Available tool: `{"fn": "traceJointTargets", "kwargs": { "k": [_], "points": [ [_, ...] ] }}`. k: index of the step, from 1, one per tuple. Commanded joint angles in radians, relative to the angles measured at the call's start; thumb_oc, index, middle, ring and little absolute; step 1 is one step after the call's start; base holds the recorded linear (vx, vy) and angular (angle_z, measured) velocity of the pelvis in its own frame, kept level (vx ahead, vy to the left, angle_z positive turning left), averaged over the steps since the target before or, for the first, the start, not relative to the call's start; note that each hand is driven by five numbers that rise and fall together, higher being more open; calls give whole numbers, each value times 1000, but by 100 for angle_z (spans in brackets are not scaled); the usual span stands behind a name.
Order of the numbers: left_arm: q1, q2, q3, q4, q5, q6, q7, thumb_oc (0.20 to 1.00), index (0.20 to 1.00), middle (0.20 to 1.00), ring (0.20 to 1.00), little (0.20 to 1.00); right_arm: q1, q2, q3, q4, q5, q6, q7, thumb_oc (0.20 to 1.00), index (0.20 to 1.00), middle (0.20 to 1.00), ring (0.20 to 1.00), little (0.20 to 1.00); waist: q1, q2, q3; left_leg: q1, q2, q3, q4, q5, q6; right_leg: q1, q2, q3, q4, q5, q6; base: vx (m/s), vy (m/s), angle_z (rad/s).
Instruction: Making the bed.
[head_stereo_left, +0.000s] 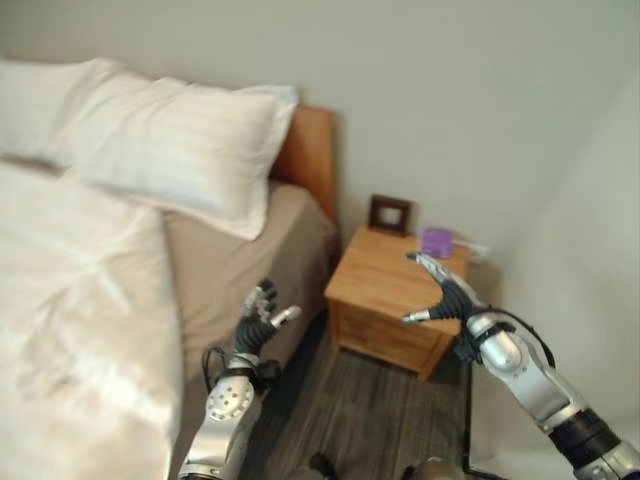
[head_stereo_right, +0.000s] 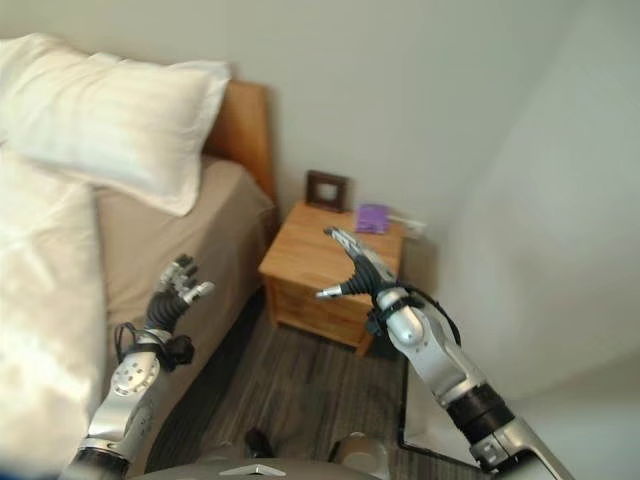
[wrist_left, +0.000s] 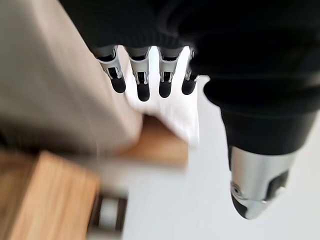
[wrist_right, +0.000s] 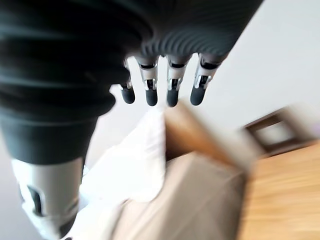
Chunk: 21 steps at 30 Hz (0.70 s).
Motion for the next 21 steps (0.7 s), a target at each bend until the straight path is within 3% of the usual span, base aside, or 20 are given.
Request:
{"fn": "traceJointTargets", "kwargs": {
  "k": [1, 2, 3, 4, 5, 7, 9, 10, 12, 13, 14, 16, 17, 18, 19, 21],
  "points": [
    [17, 91, 31, -22, -9, -37, 4, 1000, 1000, 1000, 1000, 1000, -77, 54, -47, 28, -3, -11, -26, 1000, 1000, 1000, 1000, 1000, 40, -87, 11, 132, 21, 49, -41, -149, -116, 44, -18, 19, -145, 167, 5, 226, -101, 187],
    [20, 90, 34, -17, -7, -36, 3, 1000, 1000, 1000, 1000, 1000, -67, 55, -60, 36, 4, -6, -33, 1000, 1000, 1000, 1000, 1000, 35, -92, 12, 136, 7, 2, -45, -156, -121, 37, 9, 88, -205, 166, 5, 288, -151, 169],
    [25, 88, 40, -4, 1, -27, -3, 1000, 1000, 1000, 1000, 1000, -46, 65, -83, 46, 14, 1, -38, 1000, 1000, 1000, 1000, 1000, 17, -96, 16, 138, -16, -100, -51, -168, -129, 9, 52, 202, -309, 199, -2, 388, -205, 171],
    [27, 89, 46, 4, 8, -25, -3, 1000, 1000, 1000, 1000, 1000, -40, 73, -86, 51, 21, 2, -40, 1000, 1000, 1000, 1000, 1000, 12, -94, 18, 143, -23, -142, -51, -182, -133, -19, 65, 233, -341, 222, -1, 472, -255, 215],
    [26, 97, 50, 27, 23, -19, -1, 1000, 1000, 1000, 1000, 1000, -27, 76, -84, 69, 27, 4, -39, 1000, 1000, 1000, 1000, 1000, 12, -93, 28, 167, -36, -189, -51, -204, -142, -57, 77, 233, -387, 261, 0, 299, -150, 188],
    [29, 94, 52, 26, 29, -15, -25, 1000, 1000, 1000, 1000, 1000, -24, 78, -92, 75, 21, 11, -33, 1000, 1000, 1000, 1000, 1000, 1, -95, 28, 188, -47, -226, -49, -224, -142, -32, 63, 217, -418, 265, 1, 221, -116, 183],
    [23, 95, 54, 31, 40, -12, -23, 1000, 1000, 1000, 1000, 1000, -35, 67, -91, 90, 18, 6, -39, 1000, 1000, 1000, 1000, 1000, -9, -101, 43, 166, -63, -250, 100, -276, -159, 16, 36, 173, -454, 290, 3, 201, -181, 119],
    [12, 94, 57, 29, 26, -14, -20, 1000, 1000, 1000, 1000, 1000, -53, 45, -97, 92, 5, 9, -44, 1000, 1000, 1000, 1000, 1000, -16, -106, 63, 98, -47, -213, 243, -289, -197, 49, 7, 143, -463, 286, -8, 121, -136, 113],
    [5, 93, 66, 27, -2, -19, -17, 1000, 1000, 1000, 1000, 1000, -102, 8, -104, 89, -13, 20, -61, 1000, 1000, 1000, 1000, 1000, -22, -100, 104, -23, 70, -79, 533, -241, -262, 114, -13, 80, -469, 259, -37, 50, -113, 114],
    [3, 93, 69, 27, -6, -16, -11, 1000, 1000, 1000, 1000, 1000, -108, -7, -114, 89, -15, 29, -70, 1000, 1000, 1000, 1000, 1000, -18, -113, 120, -68, 126, -4, 612, -199, -278, 144, -26, 52, -469, 239, -47, 104, -131, 63],
    [1, 94, 70, 30, -5, -17, -9, 1000, 1000, 1000, 1000, 1000, -112, -14, -124, 89, -14, 34, -73, 1000, 1000, 1000, 1000, 1000, -13, -109, 130, -109, 179, 28, 643, -180, -286, 161, -19, 32, -469, 227, -49, 172, -78, 25],
    [19, 100, 83, 35, 14, -5, -25, 1000, 1000, 1000, 1000, 1000, -82, -29, -149, 84, -13, 43, -69, 1000, 1000, 1000, 1000, 1000, -6, -91, 128, -145, 247, 83, 550, -166, -277, 190, -10, -13, -469, 199, -44, 265, 70, 51],
    [41, 103, 92, 32, 26, 4, -41, 1000, 1000, 1000, 1000, 1000, -64, -37, -165, 78, -23, 44, -62, 1000, 1000, 1000, 1000, 1000, -11, -77, 115, -125, 257, 118, 443, -160, -264, 198, -5, -38, -469, 188, -32, 444, 199, 51],
    [63, 109, 108, 33, 43, 10, -49, 1000, 1000, 1000, 1000, 1000, -56, -47, -173, 74, -42, 45, -62, 1000, 1000, 1000, 1000, 1000, -7, -59, 110, -122, 269, 137, 347, -142, -272, 215, 1, -49, -469, 165, -17, 451, 251, 47],
    [93, 101, 125, 20, 56, 17, -54, 1000, 1000, 1000, 1000, 1000, -58, -59, -168, 72, -82, 45, -65, 1000, 1000, 1000, 1000, 1000, -4, -43, 107, -105, 265, 174, 169, -52, -262, 230, 0, -73, -469, 149, -7, 420, 269, 52],
    [103, 97, 132, 13, 60, 13, -40, 1000, 1000, 1000, 1000, 1000, -77, -80, -173, 83, -139, 58, -88, 1000, 1000, 1000, 1000, 1000, 13, -30, 105, -128, 285, 157, 52, 8, -275, 268, -18, -104, -469, 122, 13, 366, 216, 38]
  ]
}}
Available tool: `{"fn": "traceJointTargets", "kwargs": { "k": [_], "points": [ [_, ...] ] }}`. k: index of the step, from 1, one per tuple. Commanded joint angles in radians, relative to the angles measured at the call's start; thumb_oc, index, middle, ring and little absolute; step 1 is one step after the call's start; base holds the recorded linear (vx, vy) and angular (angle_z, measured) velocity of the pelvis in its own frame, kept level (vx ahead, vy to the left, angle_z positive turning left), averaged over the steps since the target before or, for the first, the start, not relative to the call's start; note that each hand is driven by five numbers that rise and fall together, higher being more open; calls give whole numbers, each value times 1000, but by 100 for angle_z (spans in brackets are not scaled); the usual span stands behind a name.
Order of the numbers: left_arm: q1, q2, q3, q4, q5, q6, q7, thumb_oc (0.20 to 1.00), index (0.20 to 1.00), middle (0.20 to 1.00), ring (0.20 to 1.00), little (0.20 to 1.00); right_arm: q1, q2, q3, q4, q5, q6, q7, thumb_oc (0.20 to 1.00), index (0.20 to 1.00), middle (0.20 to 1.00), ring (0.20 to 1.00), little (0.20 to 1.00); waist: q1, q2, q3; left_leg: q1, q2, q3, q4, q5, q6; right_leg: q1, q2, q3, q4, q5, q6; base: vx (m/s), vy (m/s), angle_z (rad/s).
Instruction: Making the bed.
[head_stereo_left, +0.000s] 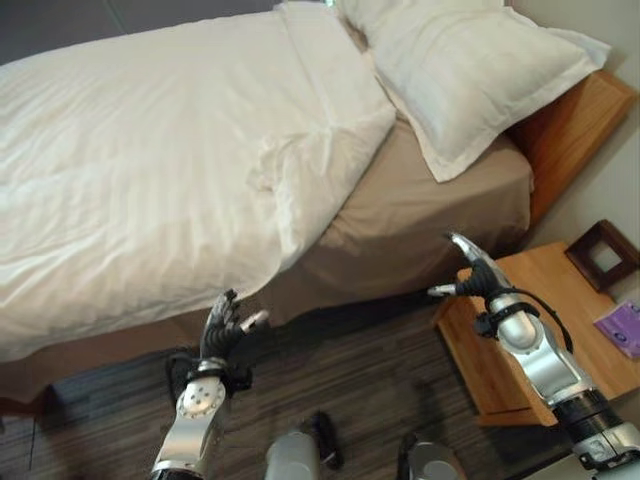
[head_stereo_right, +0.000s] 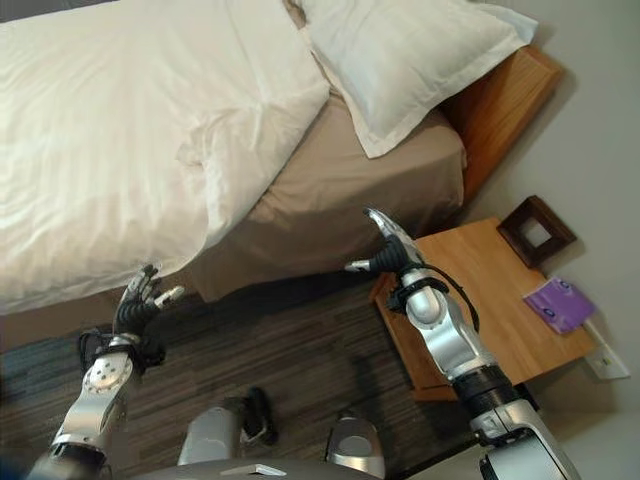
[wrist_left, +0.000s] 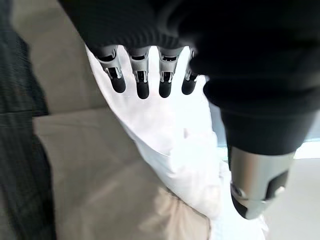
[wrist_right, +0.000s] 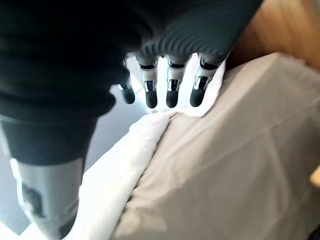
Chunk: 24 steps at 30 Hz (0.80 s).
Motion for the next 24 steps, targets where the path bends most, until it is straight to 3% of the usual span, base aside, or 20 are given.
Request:
{"fn": "traceJointTargets", "kwargs": {
  "k": [1, 2, 3, 4, 5, 7, 9, 11, 12, 13, 14, 16, 18, 20, 24],
  "points": [
    [42, 23, 80, -92, 41, -27, -3, 1000, 1000, 1000, 1000, 1000, -67, -44, -8, -45, -117, -18, -37, 1000, 1000, 1000, 1000, 1000, 29, 3, -29, 9, 53, -4, -117, 57, -74, 212, -87, -103, -193, -46, 106, 467, 191, 27],
    [50, 33, 82, -105, 36, -28, -9, 1000, 1000, 1000, 1000, 1000, -70, -37, -11, -48, -137, -15, -41, 1000, 1000, 1000, 1000, 1000, 25, 2, -38, 24, 45, 8, -132, 102, -70, 232, -84, -92, -193, -38, 111, 563, 227, 32],
    [37, 71, 80, -115, 56, -20, -14, 1000, 1000, 1000, 1000, 1000, -94, -22, -2, -64, -154, -25, -36, 1000, 1000, 1000, 1000, 1000, 30, -11, -30, 52, 24, 12, -137, 102, -45, 196, -110, -77, -31, -21, 118, 451, 252, 24],
    [26, 83, 78, -111, 47, -18, -15, 1000, 1000, 1000, 1000, 1000, -110, -7, 4, -54, -156, -15, -47, 1000, 1000, 1000, 1000, 1000, 24, -19, -20, 75, 3, 15, -135, 79, -26, 150, -137, -59, 82, -8, 131, 304, 193, 14],
    [24, 85, 80, -109, 46, -18, -15, 1000, 1000, 1000, 1000, 1000, -113, -5, 6, -53, -156, -14, -48, 1000, 1000, 1000, 1000, 1000, 26, -25, -17, 79, -4, 20, -136, 75, -22, 141, -147, -53, 101, -17, 136, 185, 176, -16],
    [-19, 117, 59, -100, 56, -19, -7, 1000, 1000, 1000, 1000, 1000, -182, 11, 29, -29, -158, -1, -70, 1000, 1000, 1000, 1000, 1000, 9, -36, 26, 130, -45, 3, -154, 38, 5, -2, -171, 11, 343, 74, 163, 186, 170, -10],
    [-57, 139, 40, -96, 55, -31, -3, 1000, 1000, 1000, 1000, 1000, -254, 27, 47, 9, -133, 5, -102, 1000, 1000, 1000, 1000, 1000, 14, -44, 47, 150, -73, 0, -168, 11, 28, -105, -178, 44, 422, 111, 169, 186, 109, 16],
    [-84, 147, 31, -87, 48, -39, 1, 1000, 1000, 1000, 1000, 1000, -300, 27, 61, 51, -120, 11, -117, 1000, 1000, 1000, 1000, 1000, 15, -41, 56, 159, -83, 0, -171, 0, 32, -142, -167, 45, 412, 104, 156, 205, 24, 1],
    [-123, 155, 7, -72, 26, -46, -1, 1000, 1000, 1000, 1000, 1000, -383, 13, 83, 117, -104, 24, -136, 1000, 1000, 1000, 1000, 1000, 9, -37, 72, 173, -101, -19, -167, -13, 36, -180, -135, 24, 294, 77, 121, 307, -64, 6],
    [-132, 163, 0, -67, 14, -50, -3, 1000, 1000, 1000, 1000, 1000, -426, -20, 88, 131, -100, 31, -138, 1000, 1000, 1000, 1000, 1000, 6, -39, 71, 182, -114, -36, -172, -29, 33, -189, -114, 33, 222, 50, 106, 435, -129, 16],
    [-149, 170, -11, -61, -3, -56, -10, 1000, 1000, 1000, 1000, 1000, -493, -46, 113, 156, -102, 38, -137, 1000, 1000, 1000, 1000, 1000, -3, -37, 72, 191, -125, -64, -175, -44, 23, -181, -100, 47, 94, 50, 99, 347, -145, 28],
    [-166, 187, -15, -51, -22, -60, -13, 1000, 1000, 1000, 1000, 1000, -601, -91, 138, 209, -114, 57, -151, 1000, 1000, 1000, 1000, 1000, -12, -35, 68, 197, -136, -95, -184, -56, 12, -197, -93, 103, -39, 89, 101, 304, -166, 79],
    [-182, 210, -14, -50, -29, -63, -22, 1000, 1000, 1000, 1000, 1000, -735, -111, 181, 267, -136, 76, -151, 1000, 1000, 1000, 1000, 1000, -8, -40, 68, 203, -145, -111, -184, -70, 2, -214, -109, 116, -90, 134, 111, 256, -138, 109],
    [-192, 225, -14, -53, -24, -72, -19, 1000, 1000, 1000, 1000, 1000, -864, -107, 229, 348, -147, 86, -162, 1000, 1000, 1000, 1000, 1000, 2, -44, 65, 198, -162, -108, -181, -74, -1, -210, -125, 88, -114, 166, 115, 135, -73, 31],
    [-204, 210, -17, -66, -36, -93, -10, 1000, 1000, 1000, 1000, 1000, -1054, -104, 317, 472, -162, 87, -190, 1000, 1000, 1000, 1000, 1000, 14, -16, 76, 158, -161, -109, -182, -59, -13, -236, -127, 56, -141, 200, 117, 70, -100, -3]
  ]
}}
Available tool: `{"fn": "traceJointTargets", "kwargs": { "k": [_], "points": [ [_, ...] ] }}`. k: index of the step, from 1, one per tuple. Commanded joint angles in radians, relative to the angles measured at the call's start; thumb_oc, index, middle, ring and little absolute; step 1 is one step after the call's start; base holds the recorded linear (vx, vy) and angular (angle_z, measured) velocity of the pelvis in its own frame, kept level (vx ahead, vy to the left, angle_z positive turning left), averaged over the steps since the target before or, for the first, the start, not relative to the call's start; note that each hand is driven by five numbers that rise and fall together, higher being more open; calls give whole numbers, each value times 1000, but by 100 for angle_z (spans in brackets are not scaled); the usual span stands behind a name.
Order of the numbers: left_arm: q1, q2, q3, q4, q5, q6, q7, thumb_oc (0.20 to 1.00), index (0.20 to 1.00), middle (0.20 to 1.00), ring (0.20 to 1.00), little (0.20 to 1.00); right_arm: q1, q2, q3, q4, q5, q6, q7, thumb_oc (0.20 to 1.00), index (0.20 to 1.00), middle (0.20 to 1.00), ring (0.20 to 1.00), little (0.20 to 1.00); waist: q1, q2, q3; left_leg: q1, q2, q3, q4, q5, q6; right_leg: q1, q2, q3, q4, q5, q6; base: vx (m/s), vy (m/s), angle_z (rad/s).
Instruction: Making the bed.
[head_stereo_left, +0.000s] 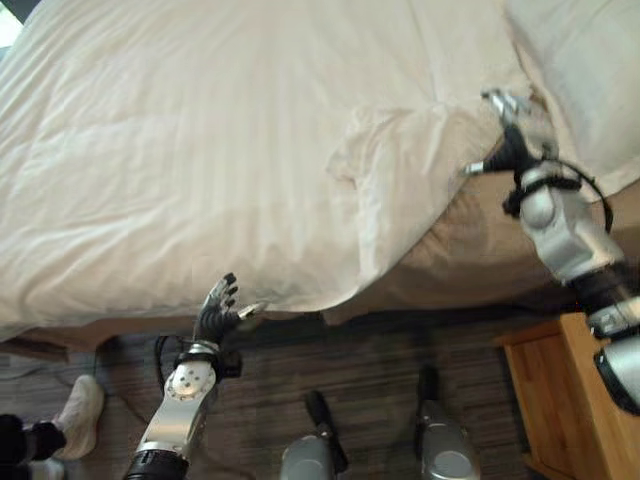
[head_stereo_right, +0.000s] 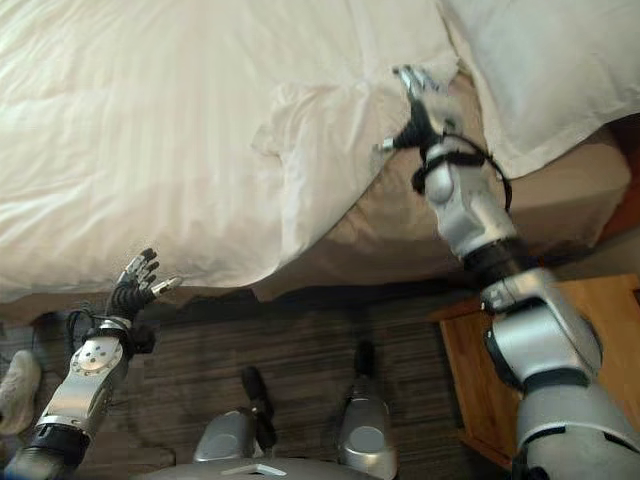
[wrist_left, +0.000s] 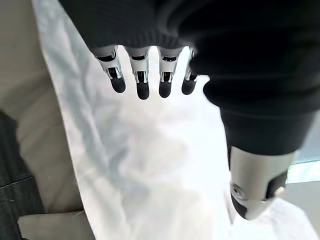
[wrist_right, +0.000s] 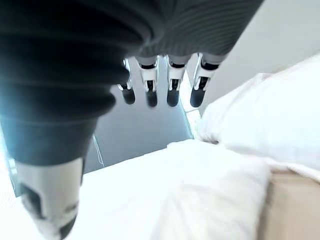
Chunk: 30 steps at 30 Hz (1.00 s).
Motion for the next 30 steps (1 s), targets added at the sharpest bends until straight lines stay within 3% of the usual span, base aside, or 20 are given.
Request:
{"fn": "traceJointTargets", "kwargs": {
  "k": [1, 7, 11, 17, 19, 20, 21, 22, 24, 30],
  "points": [
    [-69, 96, 34, -83, -58, -82, 12, 1000, 1000, 1000, 1000, 1000, -260, 11, 89, 105, -20, -2, -66, 1000, 1000, 1000, 1000, 1000, 44, -73, 25, 34, -35, 15, 7, -137, -65, -29, -110, -25, 55, -127, 55, -23, -72, 5],
    [-123, 73, 11, -87, -96, -105, 28, 1000, 1000, 1000, 1000, 1000, -473, -19, 249, 226, -42, -10, -91, 1000, 1000, 1000, 1000, 1000, 65, -16, 56, -75, 11, 5, 6, -86, -108, -94, -97, -55, 32, -118, 51, 12, -125, 20],
    [-147, 69, 9, -88, -131, -122, 44, 1000, 1000, 1000, 1000, 1000, -627, -6, 357, 289, -69, -9, -98, 1000, 1000, 1000, 1000, 1000, 89, 43, 95, -146, 43, 10, 6, -46, -131, -165, -93, -66, 58, -128, 46, -49, -127, 11],
    [-162, 55, 10, -91, -231, -131, 40, 1000, 1000, 1000, 1000, 1000, -696, 15, 408, 315, -57, -7, -108, 1000, 1000, 1000, 1000, 1000, 99, 98, 135, -202, 54, 17, 6, -27, -133, -272, -98, -54, 159, -151, 37, -67, -20, 2],
    [-163, 56, 12, -92, -234, -131, 51, 1000, 1000, 1000, 1000, 1000, -705, 23, 429, 355, -67, -3, -104, 1000, 1000, 1000, 1000, 1000, 101, 136, 161, -225, 60, 28, 6, -19, -131, -341, -116, -38, 226, -168, 37, -18, 15, -6],
    [-165, 56, 8, -93, -238, -130, 49, 1000, 1000, 1000, 1000, 1000, -702, 27, 434, 369, -68, -2, -103, 1000, 1000, 1000, 1000, 1000, 101, 144, 161, -221, 55, 17, 7, -41, -140, -345, -123, -30, 241, -193, 48, -54, 14, -13],
    [-163, 57, 11, -99, -246, -130, 50, 1000, 1000, 1000, 1000, 1000, -678, 20, 430, 387, -63, 0, -94, 1000, 1000, 1000, 1000, 1000, 92, 162, 176, -236, 55, 28, 7, -15, -130, -372, -132, -23, 259, -175, 41, -46, 37, -7],
    [-165, 57, 3, -106, -246, -130, 46, 1000, 1000, 1000, 1000, 1000, -652, 28, 419, 418, -58, 0, -92, 674, 674, 674, 674, 674, 92, 176, 176, -241, 50, 26, 6, -14, -128, -384, -137, -19, 271, -179, 42, -131, 49, 1],
    [-157, 63, -3, -122, -250, -133, 39, 1000, 1000, 1000, 1000, 1000, -624, 12, 401, 460, -35, 0, -86, 200, 200, 200, 200, 200, 89, 193, 176, -243, 43, 25, 6, -14, -127, -396, -146, -11, 290, -181, 45, -36, 53, 6],
    [-137, 69, -7, -110, -222, -118, 27, 1000, 1000, 1000, 1000, 1000, -493, -102, 311, 416, 19, 10, -107, 200, 200, 200, 200, 200, 50, 201, 176, -172, 2, 26, 9, -45, -111, -334, -169, -1, 286, -179, 58, -48, 84, 1]
  ]
}}
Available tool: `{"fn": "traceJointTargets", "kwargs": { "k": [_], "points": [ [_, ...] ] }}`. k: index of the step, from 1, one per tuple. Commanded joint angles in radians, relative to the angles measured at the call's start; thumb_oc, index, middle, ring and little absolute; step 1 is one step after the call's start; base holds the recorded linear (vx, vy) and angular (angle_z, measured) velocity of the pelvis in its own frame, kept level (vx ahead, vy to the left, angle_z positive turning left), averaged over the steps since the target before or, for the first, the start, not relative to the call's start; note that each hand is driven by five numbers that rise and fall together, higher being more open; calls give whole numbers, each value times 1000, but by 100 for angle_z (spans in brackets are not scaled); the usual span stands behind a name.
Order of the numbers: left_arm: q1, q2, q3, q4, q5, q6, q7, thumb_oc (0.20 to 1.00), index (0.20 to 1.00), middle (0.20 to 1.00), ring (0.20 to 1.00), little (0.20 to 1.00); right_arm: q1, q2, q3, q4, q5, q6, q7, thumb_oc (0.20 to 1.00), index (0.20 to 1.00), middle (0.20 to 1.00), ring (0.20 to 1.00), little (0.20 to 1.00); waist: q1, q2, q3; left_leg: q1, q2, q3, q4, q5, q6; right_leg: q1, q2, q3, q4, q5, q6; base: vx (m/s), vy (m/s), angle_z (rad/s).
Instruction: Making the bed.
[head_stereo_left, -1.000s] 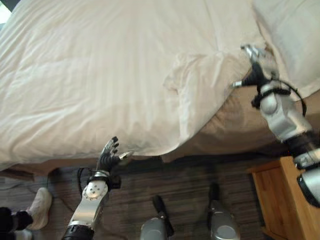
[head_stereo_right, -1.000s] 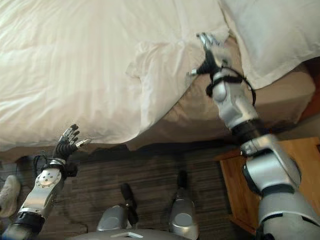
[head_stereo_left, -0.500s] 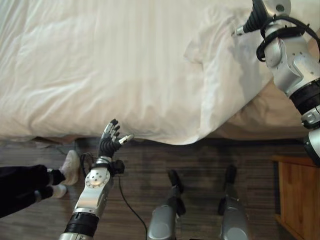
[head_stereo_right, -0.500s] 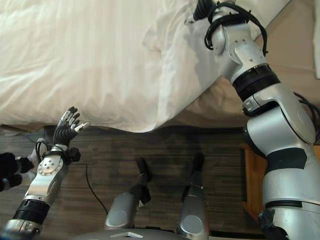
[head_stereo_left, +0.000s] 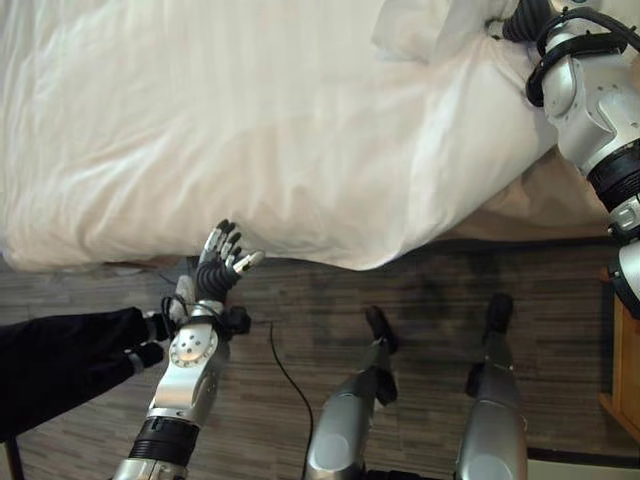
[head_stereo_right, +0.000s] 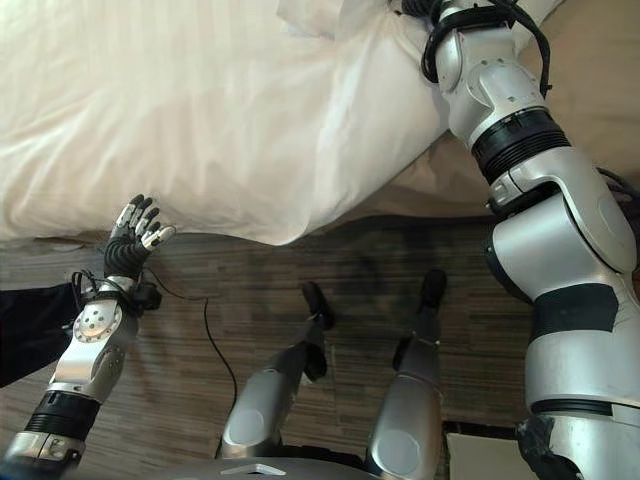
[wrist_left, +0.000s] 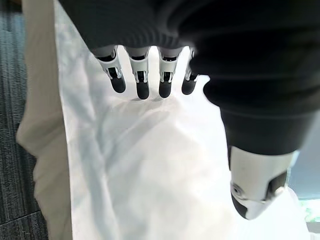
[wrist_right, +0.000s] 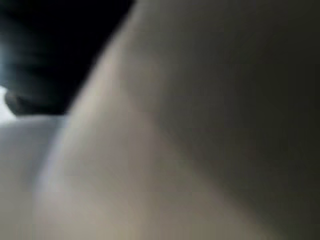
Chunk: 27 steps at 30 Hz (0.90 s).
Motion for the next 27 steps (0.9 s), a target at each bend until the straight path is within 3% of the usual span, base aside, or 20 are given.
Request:
{"fn": "traceJointTargets", "kwargs": {
  "k": [1, 6, 8, 13, 18, 19, 22, 27],
  "points": [
    [-7, 67, 3, -34, -25, -40, 0, 1000, 1000, 1000, 1000, 1000, -43, -86, 12, 54, 47, 28, -30, 200, 200, 200, 200, 200, -20, -14, 61, 94, 95, 25, 8, -73, -108, -7, -51, 8, 119, -144, 14, -39, 96, 7],
    [30, 60, 25, -25, -31, -7, -34, 1000, 1000, 1000, 1000, 1000, 120, -162, -116, -81, 23, 57, -42, 200, 200, 200, 200, 200, -88, -50, 49, 203, 59, 30, 12, -116, -90, 135, -70, -19, 68, -129, 22, -6, 74, 14],
    [51, 56, 49, -10, -50, 19, -46, 1000, 1000, 1000, 1000, 1000, 262, -178, -196, -173, -18, 73, -28, 200, 200, 200, 200, 200, -124, -82, 19, 246, 41, 36, 12, -139, -73, 181, -77, -17, 43, -116, 27, 17, 114, 14],
    [82, 69, 68, -5, -41, 43, -70, 1000, 1000, 1000, 1000, 1000, 505, -228, -357, -287, -31, 81, -19, 200, 200, 200, 200, 200, -175, -126, -18, 290, 24, 56, 10, -164, -55, 199, -91, -8, 52, -101, 37, 5, 63, -9],
    [98, 67, 73, 7, -48, 58, -83, 1000, 1000, 1000, 1000, 1000, 732, -205, -530, -335, 36, 80, -11, 200, 200, 200, 200, 200, -210, -153, -50, 329, 5, 66, 7, -185, -41, 220, -99, 4, 45, -93, 40, -22, 10, -25],
    [95, 59, 75, 16, -53, 62, -91, 1000, 1000, 1000, 1000, 1000, 809, -188, -566, -320, 74, 69, 11, 1000, 1000, 1000, 1000, 1000, -227, -155, -59, 335, -3, 69, 7, -189, -37, 220, -101, 13, 36, -85, 41, -78, 11, -11],
    [80, 52, 64, 34, -62, 56, -110, 1000, 1000, 1000, 1000, 1000, 891, -162, -602, -250, 156, 53, 55, 1000, 1000, 1000, 1000, 1000, -257, -140, -66, 344, -15, 83, 6, -190, -38, 212, -100, 37, 13, -67, 44, -66, 46, -6],
    [107, 30, 67, 38, -80, 60, -138, 1000, 1000, 1000, 1000, 1000, 1043, -121, -658, -158, 168, 46, 83, 1000, 1000, 1000, 1000, 1000, -275, -136, -80, 346, -11, 90, 8, -191, -42, 225, -95, 32, -16, -56, 45, -19, 9, -5]
  ]
}}
